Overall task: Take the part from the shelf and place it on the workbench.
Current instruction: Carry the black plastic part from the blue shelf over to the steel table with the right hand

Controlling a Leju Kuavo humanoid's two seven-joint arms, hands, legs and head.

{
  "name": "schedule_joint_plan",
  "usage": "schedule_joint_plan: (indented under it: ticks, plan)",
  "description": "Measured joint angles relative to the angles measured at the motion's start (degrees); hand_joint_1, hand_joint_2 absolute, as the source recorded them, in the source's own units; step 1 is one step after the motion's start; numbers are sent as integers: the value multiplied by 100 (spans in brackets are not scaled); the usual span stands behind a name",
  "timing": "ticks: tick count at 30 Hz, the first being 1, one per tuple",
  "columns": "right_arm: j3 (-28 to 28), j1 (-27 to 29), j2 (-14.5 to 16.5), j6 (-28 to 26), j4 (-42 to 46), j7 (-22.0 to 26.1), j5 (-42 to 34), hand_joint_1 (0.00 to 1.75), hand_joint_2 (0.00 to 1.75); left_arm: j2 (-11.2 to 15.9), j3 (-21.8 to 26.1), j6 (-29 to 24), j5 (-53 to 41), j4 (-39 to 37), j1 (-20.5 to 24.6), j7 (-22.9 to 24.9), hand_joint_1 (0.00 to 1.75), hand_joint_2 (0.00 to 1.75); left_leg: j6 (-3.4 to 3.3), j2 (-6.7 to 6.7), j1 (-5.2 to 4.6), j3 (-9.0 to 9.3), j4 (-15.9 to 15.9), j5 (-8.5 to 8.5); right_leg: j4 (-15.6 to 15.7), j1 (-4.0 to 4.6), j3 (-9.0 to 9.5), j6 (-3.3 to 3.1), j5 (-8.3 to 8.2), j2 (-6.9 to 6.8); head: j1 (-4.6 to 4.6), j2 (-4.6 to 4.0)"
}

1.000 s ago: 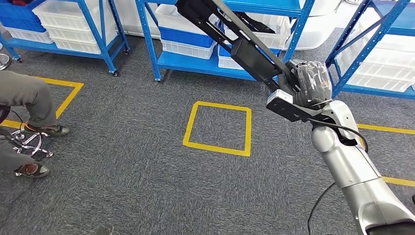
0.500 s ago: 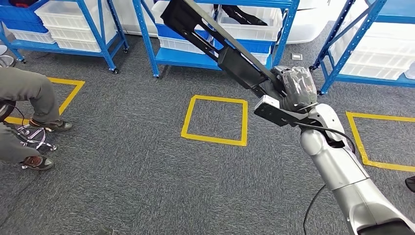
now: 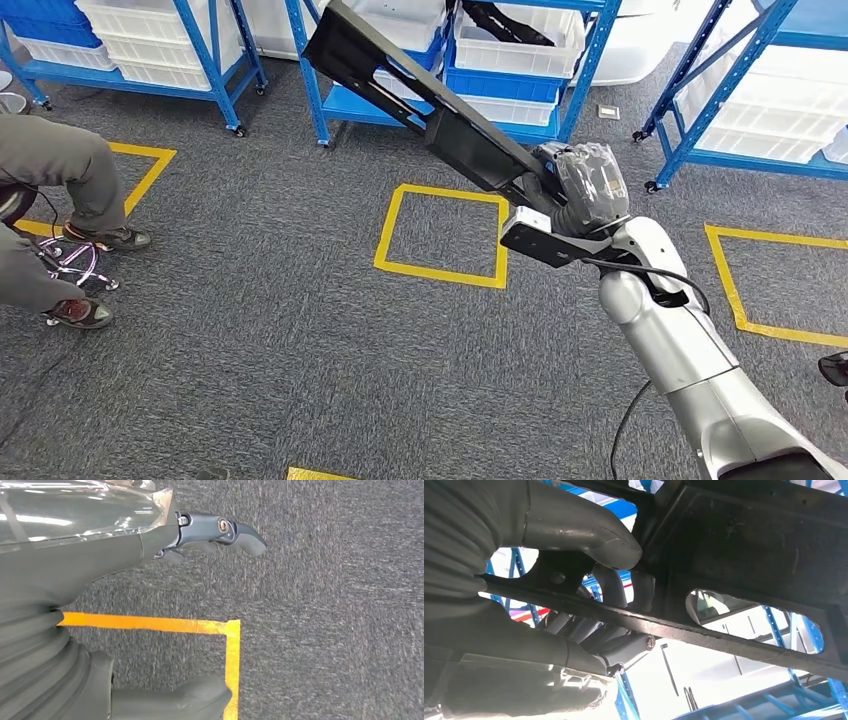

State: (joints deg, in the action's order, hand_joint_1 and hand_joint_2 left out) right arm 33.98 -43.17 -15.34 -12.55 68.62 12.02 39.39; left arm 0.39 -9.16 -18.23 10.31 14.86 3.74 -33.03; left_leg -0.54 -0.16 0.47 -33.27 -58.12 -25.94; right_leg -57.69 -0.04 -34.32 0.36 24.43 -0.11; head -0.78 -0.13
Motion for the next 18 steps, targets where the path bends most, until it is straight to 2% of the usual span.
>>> schedule_joint_plan:
  ticks: [7,10,12,13,15,17,18]
  plan:
    - [9,55,-18,-14,113,-7,196,175,175,3,-13,2,-22,0,-1,12,0,175,-125,-1,-89,-97,-28,62,79,-67,-44,187,-129,-3,-1,0]
    - [4,92,-17,-17,152,-6,253,175,175,5,-40,2,-25,-2,-1,26,0,175,-174,-3,-118,-119,-28,82,91,-100,-54,235,-159,-6,-1,0]
    - [-6,101,-19,-17,178,-3,282,175,175,6,-51,0,-23,-1,1,27,0,175,-236,-1,-97,-111,20,128,59,-114,-87,261,-141,-9,0,0]
    - [-13,100,-21,-17,189,0,298,175,175,8,-54,-1,-21,-1,3,27,0,175,-271,3,-78,-109,47,156,-58,-118,-147,257,-64,-8,3,0]
    - [-26,100,-25,-14,200,12,338,175,175,14,-60,-2,-18,-1,5,27,0,175,-317,5,-47,-125,76,199,-655,-127,-413,219,257,-5,9,0]
    - [-24,122,-26,-8,202,21,375,175,175,17,-67,-2,-17,-2,3,27,0,175,-318,-10,-43,-163,72,223,-1413,-123,-725,204,577,-2,8,0]
    - [-22,141,-27,-6,202,22,384,175,175,16,-72,-1,-17,-2,1,27,0,175,-309,-24,-44,-180,69,235,-1591,-121,-779,220,634,-1,7,0]
